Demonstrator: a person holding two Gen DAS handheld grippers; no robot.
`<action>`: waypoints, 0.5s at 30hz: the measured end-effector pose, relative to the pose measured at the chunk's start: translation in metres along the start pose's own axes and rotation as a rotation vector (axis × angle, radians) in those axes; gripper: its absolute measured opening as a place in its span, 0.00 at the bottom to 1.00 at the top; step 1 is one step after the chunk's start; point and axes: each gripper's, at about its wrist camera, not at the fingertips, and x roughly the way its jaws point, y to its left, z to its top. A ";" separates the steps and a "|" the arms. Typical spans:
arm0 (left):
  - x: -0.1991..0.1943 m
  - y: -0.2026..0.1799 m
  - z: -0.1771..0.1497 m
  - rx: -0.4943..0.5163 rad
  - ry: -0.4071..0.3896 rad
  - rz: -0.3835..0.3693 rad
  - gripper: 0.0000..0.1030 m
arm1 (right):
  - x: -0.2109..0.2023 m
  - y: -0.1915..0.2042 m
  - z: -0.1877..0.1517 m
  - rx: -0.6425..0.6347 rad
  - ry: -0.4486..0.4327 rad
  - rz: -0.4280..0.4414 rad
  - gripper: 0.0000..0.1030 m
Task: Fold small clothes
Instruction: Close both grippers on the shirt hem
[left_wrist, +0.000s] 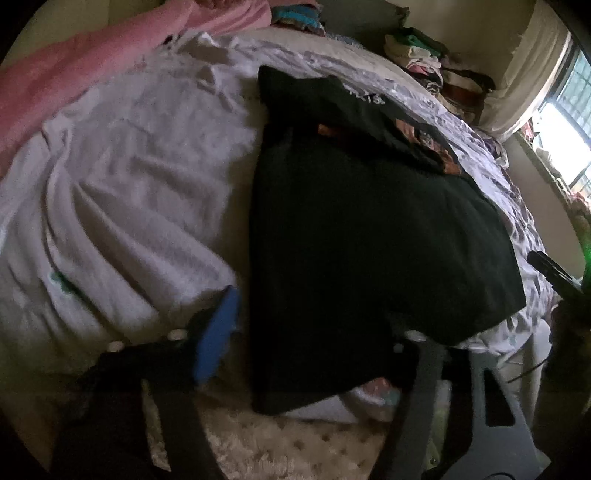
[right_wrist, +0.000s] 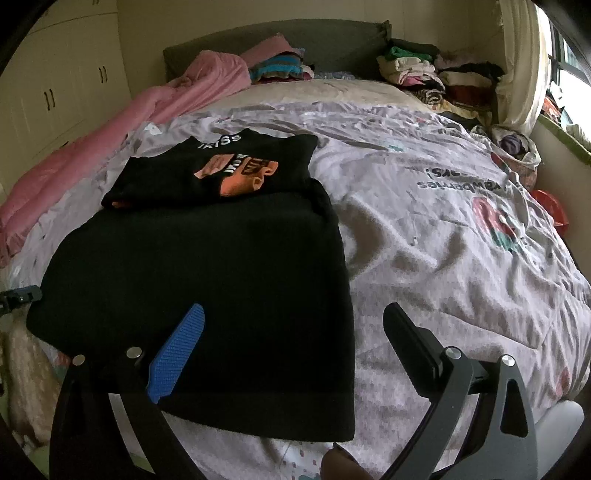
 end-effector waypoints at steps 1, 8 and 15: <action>0.001 0.002 -0.003 -0.005 0.011 -0.013 0.42 | 0.000 0.000 -0.001 -0.002 0.003 0.001 0.94; 0.006 0.007 -0.017 -0.017 0.046 -0.040 0.39 | 0.000 -0.003 -0.014 -0.006 0.048 0.037 0.94; 0.006 0.009 -0.020 -0.005 0.049 -0.036 0.27 | 0.001 -0.015 -0.034 0.009 0.126 0.089 0.90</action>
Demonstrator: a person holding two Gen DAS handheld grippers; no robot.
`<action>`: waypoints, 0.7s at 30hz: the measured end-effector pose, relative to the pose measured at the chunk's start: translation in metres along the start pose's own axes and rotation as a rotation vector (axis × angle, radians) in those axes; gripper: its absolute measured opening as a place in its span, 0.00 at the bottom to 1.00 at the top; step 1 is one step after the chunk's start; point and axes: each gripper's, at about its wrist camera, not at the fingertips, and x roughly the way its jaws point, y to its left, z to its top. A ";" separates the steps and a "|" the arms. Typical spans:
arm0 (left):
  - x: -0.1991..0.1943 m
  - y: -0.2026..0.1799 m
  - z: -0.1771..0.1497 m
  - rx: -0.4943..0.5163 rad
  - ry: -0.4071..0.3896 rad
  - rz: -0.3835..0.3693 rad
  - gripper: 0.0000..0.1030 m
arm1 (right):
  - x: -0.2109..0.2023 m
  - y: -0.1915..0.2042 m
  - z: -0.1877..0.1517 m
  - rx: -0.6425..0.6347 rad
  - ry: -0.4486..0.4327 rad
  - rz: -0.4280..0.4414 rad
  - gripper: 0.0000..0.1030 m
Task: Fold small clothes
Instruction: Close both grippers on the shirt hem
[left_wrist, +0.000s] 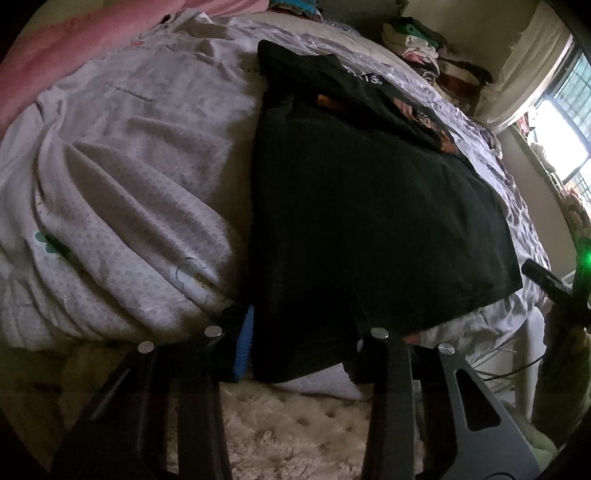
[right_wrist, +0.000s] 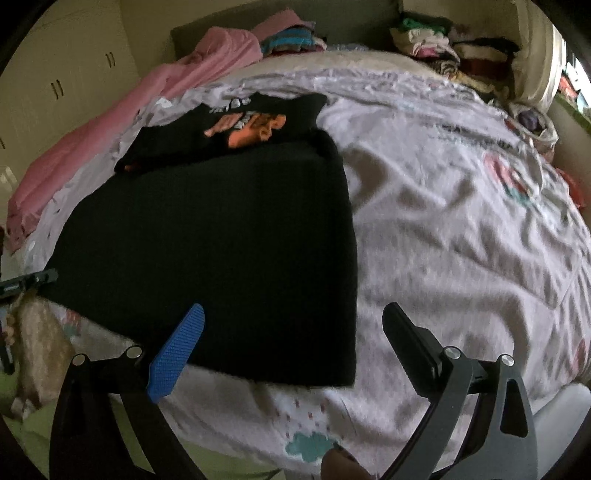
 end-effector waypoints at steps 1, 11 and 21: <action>0.000 0.001 0.000 -0.002 0.001 -0.002 0.26 | 0.000 -0.002 -0.003 0.004 0.010 0.008 0.81; 0.005 0.003 0.002 -0.020 0.008 0.009 0.20 | 0.013 -0.012 -0.015 -0.016 0.061 0.021 0.13; -0.024 -0.002 0.016 -0.025 -0.078 -0.035 0.02 | -0.032 -0.008 0.014 -0.023 -0.123 0.118 0.07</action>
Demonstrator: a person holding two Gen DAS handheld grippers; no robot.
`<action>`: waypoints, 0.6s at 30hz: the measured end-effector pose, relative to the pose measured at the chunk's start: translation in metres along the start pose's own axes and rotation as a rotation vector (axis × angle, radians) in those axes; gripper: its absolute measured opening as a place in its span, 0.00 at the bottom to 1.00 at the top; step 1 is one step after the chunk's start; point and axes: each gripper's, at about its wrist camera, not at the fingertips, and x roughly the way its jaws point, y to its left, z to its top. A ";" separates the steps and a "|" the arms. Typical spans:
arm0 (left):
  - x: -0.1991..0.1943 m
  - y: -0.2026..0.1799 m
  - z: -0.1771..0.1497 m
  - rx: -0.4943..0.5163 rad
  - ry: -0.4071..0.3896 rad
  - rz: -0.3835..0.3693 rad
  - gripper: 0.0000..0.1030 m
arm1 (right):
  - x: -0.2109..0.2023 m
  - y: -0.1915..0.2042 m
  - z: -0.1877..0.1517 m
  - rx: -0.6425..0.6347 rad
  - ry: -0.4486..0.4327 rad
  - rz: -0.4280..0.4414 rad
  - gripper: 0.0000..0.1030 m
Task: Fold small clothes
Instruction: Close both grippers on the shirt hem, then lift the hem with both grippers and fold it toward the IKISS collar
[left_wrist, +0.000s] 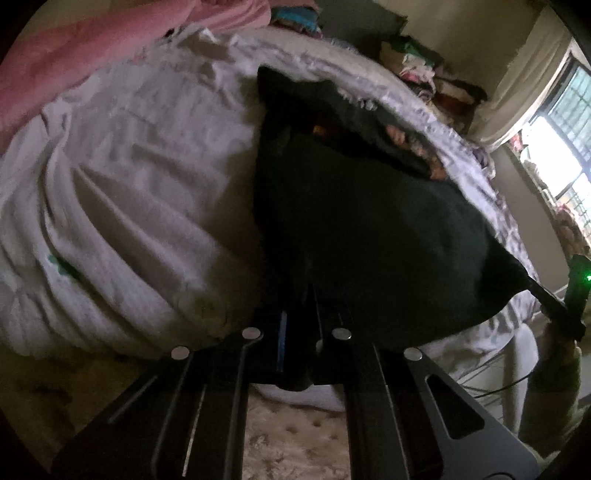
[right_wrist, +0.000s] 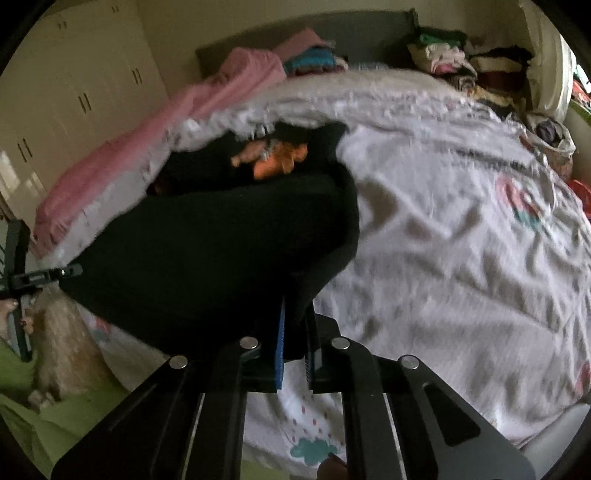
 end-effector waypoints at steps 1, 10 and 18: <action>-0.005 0.000 0.004 -0.004 -0.016 -0.010 0.02 | -0.004 -0.001 0.004 0.007 -0.021 0.008 0.07; -0.033 0.003 0.043 -0.051 -0.128 -0.061 0.02 | -0.030 -0.007 0.040 0.076 -0.200 0.040 0.07; -0.045 -0.002 0.075 -0.065 -0.186 -0.076 0.02 | -0.039 -0.009 0.073 0.099 -0.298 0.055 0.07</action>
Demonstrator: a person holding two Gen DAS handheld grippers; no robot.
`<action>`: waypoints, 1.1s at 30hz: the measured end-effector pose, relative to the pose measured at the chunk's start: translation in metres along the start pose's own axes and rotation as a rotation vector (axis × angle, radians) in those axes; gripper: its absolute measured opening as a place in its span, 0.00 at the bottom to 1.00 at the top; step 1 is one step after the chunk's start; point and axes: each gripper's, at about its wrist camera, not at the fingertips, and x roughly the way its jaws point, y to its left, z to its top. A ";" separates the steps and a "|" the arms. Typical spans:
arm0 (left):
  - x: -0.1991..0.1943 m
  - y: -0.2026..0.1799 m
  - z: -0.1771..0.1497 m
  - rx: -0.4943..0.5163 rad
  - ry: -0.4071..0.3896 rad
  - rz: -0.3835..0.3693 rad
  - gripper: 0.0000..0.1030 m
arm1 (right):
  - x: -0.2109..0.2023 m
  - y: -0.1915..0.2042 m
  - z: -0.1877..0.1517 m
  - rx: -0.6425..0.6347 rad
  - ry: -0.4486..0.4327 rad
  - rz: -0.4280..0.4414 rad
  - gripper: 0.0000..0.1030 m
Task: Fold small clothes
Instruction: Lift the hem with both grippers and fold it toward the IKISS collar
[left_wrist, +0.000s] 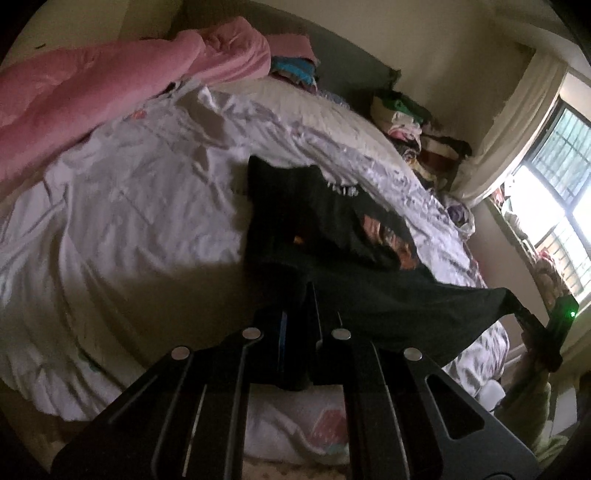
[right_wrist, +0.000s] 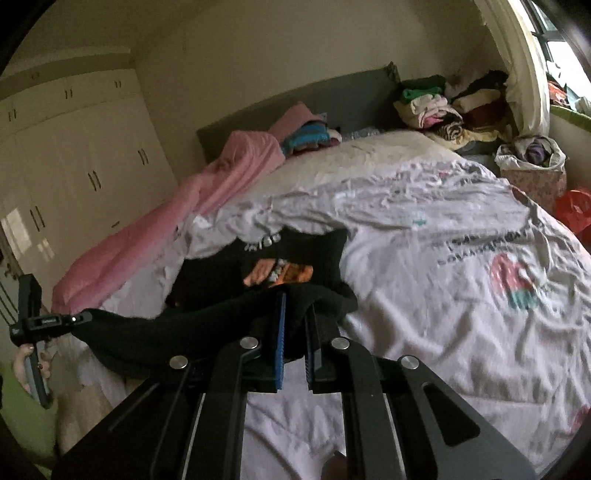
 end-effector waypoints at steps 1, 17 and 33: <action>0.000 -0.001 0.006 -0.005 -0.007 -0.005 0.02 | 0.000 0.000 0.004 0.001 -0.010 -0.001 0.07; 0.024 -0.017 0.072 0.002 -0.090 0.036 0.02 | 0.045 -0.005 0.061 -0.006 -0.057 -0.081 0.07; 0.072 -0.007 0.117 -0.018 -0.116 0.079 0.02 | 0.107 -0.016 0.092 -0.027 -0.037 -0.135 0.07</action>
